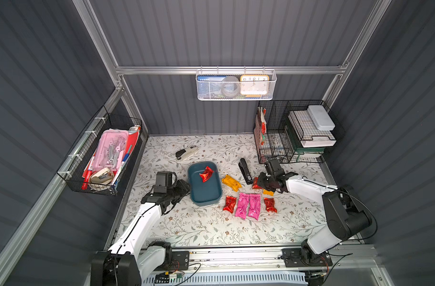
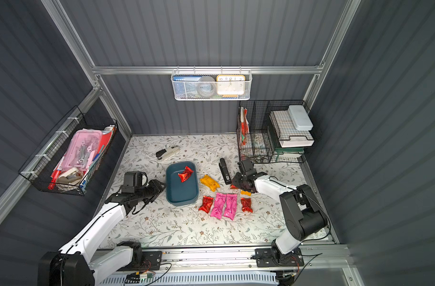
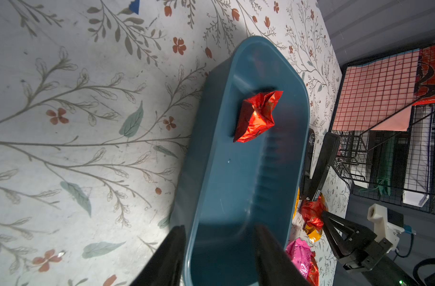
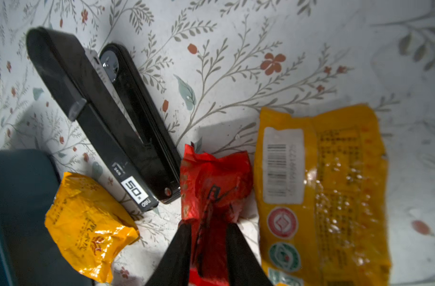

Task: Take the tea bags out of the storage box
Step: Place the tea bag at the center of the board, then pick up the tea bag from the storage box.

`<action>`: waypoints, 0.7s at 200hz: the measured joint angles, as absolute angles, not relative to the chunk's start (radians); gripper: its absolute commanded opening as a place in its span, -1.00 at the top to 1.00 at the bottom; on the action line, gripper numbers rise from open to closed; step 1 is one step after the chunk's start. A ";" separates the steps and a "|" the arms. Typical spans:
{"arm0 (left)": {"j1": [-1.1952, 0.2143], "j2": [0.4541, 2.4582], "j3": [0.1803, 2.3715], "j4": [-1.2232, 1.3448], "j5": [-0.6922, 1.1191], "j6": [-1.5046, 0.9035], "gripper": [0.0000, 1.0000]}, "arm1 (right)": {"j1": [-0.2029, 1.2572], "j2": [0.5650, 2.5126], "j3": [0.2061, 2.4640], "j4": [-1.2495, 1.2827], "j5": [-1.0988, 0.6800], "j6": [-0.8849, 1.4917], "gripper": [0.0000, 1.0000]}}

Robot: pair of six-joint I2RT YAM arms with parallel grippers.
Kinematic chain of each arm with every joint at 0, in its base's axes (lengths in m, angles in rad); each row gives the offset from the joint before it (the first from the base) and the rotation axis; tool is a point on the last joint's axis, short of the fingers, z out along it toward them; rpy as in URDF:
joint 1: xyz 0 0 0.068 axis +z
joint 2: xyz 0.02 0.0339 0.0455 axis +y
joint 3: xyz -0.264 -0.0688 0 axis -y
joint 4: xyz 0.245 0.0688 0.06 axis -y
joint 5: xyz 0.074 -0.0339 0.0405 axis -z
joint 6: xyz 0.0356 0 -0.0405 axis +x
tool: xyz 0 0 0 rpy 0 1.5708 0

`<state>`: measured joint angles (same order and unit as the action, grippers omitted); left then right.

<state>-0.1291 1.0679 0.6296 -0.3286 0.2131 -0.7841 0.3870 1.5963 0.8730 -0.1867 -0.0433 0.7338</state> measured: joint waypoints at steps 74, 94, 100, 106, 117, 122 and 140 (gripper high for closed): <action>-0.129 1.078 0.629 -0.307 0.213 -0.774 0.01 | 0.423 1.368 0.936 -0.280 -0.029 0.669 0.20; -0.129 1.093 0.629 -0.307 0.213 -0.764 0.00 | 0.511 1.374 1.005 -0.310 -0.019 0.638 0.08; -0.129 1.101 0.630 -0.307 0.213 -0.760 -0.01 | 0.540 1.382 1.027 -0.318 -0.014 0.625 0.07; -0.129 1.107 0.630 -0.307 0.213 -0.757 0.00 | 0.577 1.394 1.054 -0.325 -0.007 0.610 0.06; -0.129 1.117 0.635 -0.307 0.213 -0.757 -0.01 | 0.635 1.419 1.102 -0.334 0.001 0.589 0.06; -0.129 1.121 0.640 -0.308 0.213 -0.757 0.00 | 0.660 1.433 1.124 -0.335 0.001 0.580 0.07; -0.129 1.137 0.679 -0.307 0.213 -0.758 -0.01 | 0.708 1.478 1.179 -0.338 0.002 0.565 0.06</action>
<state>-0.1291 1.1374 0.6788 -0.3069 0.2131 -0.7582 0.7078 1.4784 1.1790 -0.3382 0.0025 0.5648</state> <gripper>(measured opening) 0.503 0.468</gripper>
